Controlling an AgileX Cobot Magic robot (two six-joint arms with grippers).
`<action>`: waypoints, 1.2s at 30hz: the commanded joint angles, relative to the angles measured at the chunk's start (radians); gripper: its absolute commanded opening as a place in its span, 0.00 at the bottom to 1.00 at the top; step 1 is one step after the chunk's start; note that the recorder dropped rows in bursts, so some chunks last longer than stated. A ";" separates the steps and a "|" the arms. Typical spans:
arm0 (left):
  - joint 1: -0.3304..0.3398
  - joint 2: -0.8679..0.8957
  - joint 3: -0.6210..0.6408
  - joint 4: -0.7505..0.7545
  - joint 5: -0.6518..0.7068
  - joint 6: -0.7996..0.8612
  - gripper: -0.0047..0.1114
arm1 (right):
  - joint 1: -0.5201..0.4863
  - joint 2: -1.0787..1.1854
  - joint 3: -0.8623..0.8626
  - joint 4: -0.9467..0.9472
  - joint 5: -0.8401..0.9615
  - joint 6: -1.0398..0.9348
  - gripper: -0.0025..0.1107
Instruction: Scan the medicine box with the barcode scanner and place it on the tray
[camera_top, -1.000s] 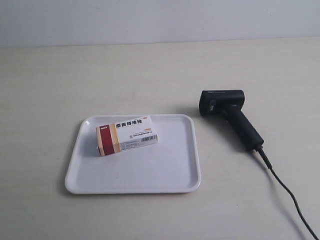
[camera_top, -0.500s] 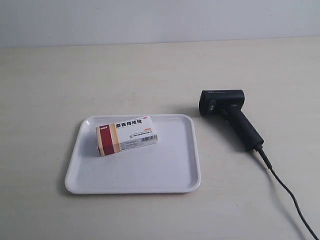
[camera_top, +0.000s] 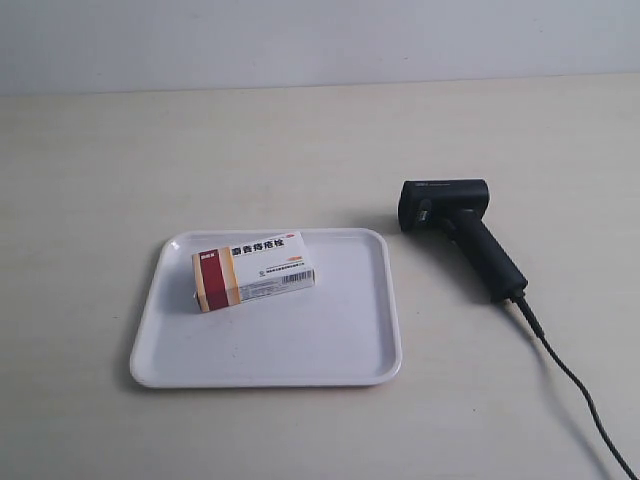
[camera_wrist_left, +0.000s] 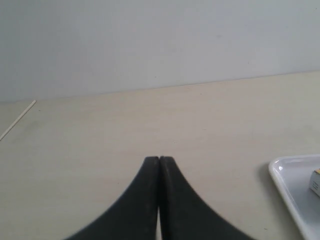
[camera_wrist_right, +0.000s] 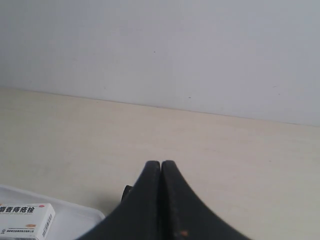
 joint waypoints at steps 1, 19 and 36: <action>0.000 -0.006 0.000 -0.006 0.000 -0.006 0.05 | -0.003 -0.007 0.004 0.000 -0.012 0.000 0.02; 0.000 -0.006 0.000 -0.005 0.000 -0.063 0.05 | -0.003 -0.007 0.004 0.000 -0.012 0.000 0.02; 0.000 -0.006 0.000 -0.005 0.000 -0.061 0.05 | -0.003 -0.007 0.004 0.000 -0.012 0.000 0.02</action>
